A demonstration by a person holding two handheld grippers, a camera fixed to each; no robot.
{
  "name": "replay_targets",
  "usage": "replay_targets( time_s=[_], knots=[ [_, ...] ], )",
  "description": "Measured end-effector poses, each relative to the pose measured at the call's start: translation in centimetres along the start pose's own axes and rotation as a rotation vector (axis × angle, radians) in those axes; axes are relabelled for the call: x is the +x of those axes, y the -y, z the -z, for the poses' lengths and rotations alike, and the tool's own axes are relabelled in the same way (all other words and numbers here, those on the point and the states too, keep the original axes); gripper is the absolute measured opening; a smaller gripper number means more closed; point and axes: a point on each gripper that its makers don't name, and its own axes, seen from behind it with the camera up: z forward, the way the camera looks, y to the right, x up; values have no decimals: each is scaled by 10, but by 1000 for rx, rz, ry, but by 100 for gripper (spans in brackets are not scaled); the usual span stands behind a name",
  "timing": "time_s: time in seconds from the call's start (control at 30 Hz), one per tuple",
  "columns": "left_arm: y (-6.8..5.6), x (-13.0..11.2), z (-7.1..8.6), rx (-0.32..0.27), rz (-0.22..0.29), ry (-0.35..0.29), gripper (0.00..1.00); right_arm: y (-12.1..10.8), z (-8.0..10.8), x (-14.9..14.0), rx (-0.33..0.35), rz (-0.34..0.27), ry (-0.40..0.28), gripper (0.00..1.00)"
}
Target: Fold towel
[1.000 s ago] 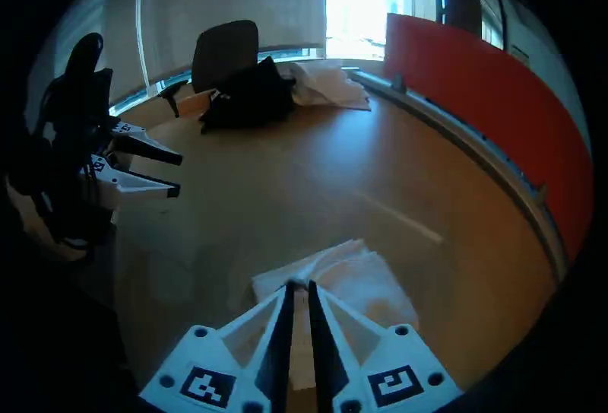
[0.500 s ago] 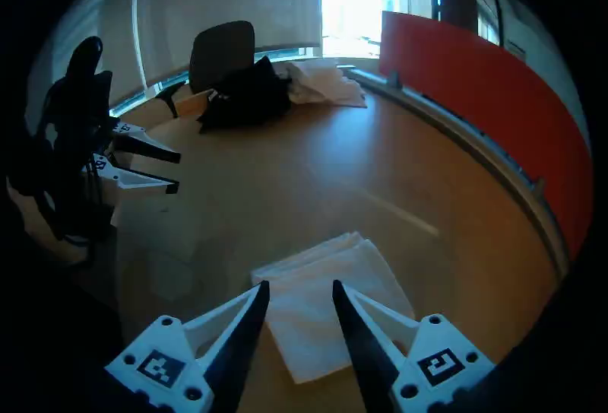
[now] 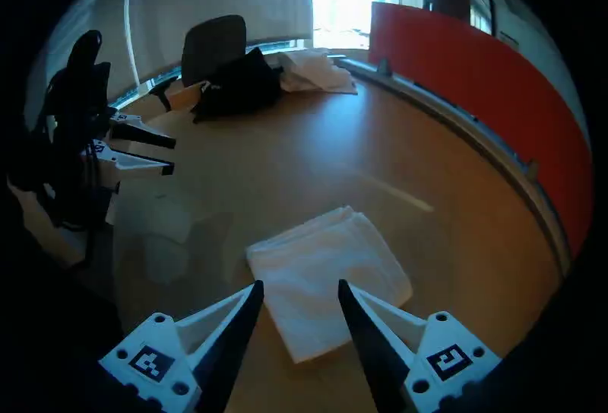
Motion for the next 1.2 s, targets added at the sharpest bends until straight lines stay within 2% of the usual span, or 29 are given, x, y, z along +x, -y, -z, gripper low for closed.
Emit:
replay_targets(
  time_s=[0.6,0.87,1.03,1.2],
  knots=[
    [-3,-2,0,-2,-2,1,89,-1,-1,-75,-34,-58,118,76],
    [-5,-2,-1,-4,-4,2,89,-2,-2,-95,-42,-72,150,75],
    [-6,-2,-1,-4,-5,3,89,-4,-3,-99,-51,-78,156,68],
    [-6,-2,0,-4,-5,3,89,-7,-5,-101,-66,-84,157,52]
  ],
)
